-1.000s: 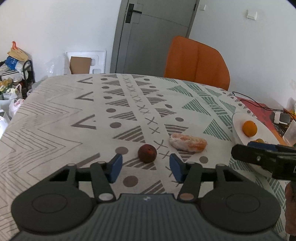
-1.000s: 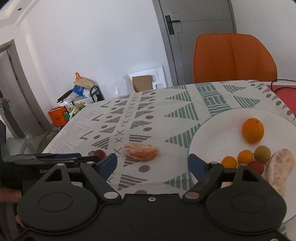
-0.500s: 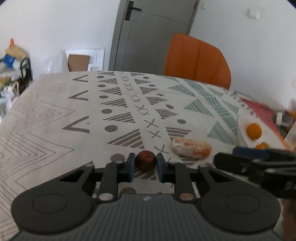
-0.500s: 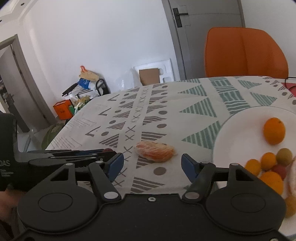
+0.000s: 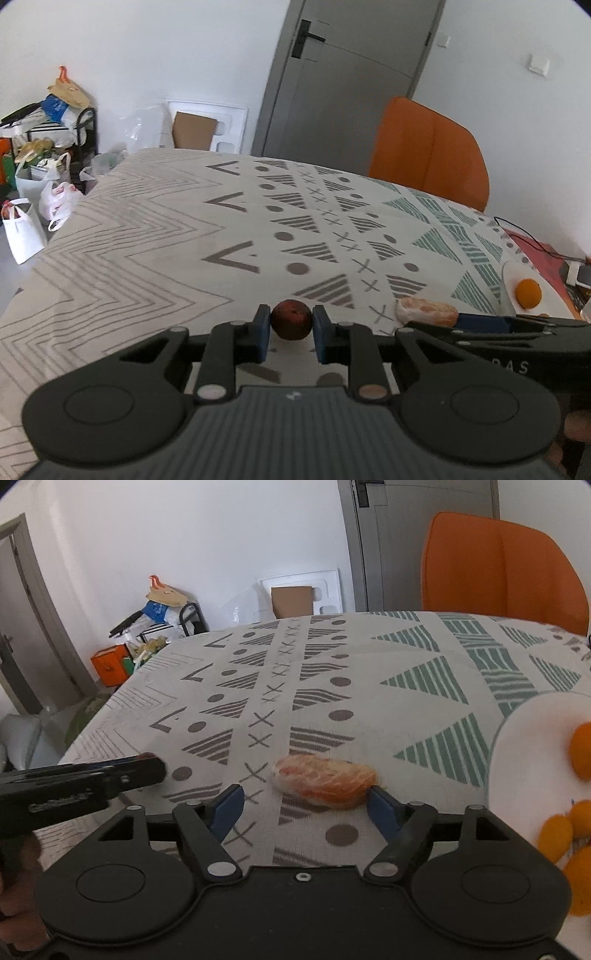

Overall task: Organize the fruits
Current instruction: 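Grasp the last red plum with the left tool while the right tool grasps the peeled tangerine, then carry the plum and tangerine over the plate and open both tools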

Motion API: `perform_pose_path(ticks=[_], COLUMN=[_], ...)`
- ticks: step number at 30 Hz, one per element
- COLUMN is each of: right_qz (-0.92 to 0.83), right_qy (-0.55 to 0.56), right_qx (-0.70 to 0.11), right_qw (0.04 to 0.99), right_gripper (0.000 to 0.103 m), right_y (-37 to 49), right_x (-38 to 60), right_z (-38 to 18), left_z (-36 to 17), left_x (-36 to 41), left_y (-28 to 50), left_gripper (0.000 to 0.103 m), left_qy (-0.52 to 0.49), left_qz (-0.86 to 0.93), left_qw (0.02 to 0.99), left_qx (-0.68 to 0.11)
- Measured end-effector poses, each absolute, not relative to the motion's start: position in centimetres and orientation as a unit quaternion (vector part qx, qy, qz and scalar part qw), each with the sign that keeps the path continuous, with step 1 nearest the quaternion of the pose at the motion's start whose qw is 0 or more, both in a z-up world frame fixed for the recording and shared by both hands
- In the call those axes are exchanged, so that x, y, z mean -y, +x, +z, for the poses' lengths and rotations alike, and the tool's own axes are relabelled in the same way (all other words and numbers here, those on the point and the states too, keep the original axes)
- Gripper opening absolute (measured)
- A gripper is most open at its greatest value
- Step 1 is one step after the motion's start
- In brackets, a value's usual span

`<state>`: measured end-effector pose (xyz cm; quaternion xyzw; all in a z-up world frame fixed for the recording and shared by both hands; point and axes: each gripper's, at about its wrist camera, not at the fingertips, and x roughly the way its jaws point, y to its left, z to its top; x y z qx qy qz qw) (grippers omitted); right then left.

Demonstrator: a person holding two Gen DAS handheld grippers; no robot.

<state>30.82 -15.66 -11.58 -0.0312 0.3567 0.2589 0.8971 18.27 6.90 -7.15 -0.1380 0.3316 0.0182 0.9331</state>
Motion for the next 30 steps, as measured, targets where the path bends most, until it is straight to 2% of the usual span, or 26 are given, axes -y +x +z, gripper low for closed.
perform_pose_path(ticks=[11, 12, 13, 14, 30], right_qz=[0.242, 0.241, 0.236, 0.239, 0.249], right_qy=[-0.099, -0.105, -0.116, -0.125, -0.065], right_qx=[-0.340, -0.336, -0.326, -0.319, -0.276], right_qw=[0.903, 0.904, 0.908, 0.909, 0.926], right_gripper=[0.087, 0.084, 0.075, 0.063, 0.061], right_y=[31.3, 31.3, 31.0, 30.8, 28.8], right_x=[13.6, 13.5, 13.4, 13.4, 18.3], right_z=[-12.1, -12.2, -12.1, -12.0, -7.3], left_z=[-7.3, -7.3, -7.3, -7.3, -5.1], left_x=[-8.6, -8.7, -8.7, -8.7, -5.1], left_y=[17.5, 17.4, 17.4, 17.4, 17.5], left_gripper=[0.022, 0.022, 0.022, 0.022, 0.022], left_qy=[-0.156, -0.157, -0.157, -0.158, -0.129], left_qz=[0.032, 0.032, 0.032, 0.032, -0.004], left_qw=[0.933, 0.933, 0.933, 0.933, 0.945], left_qx=[-0.322, -0.322, -0.321, -0.321, -0.302])
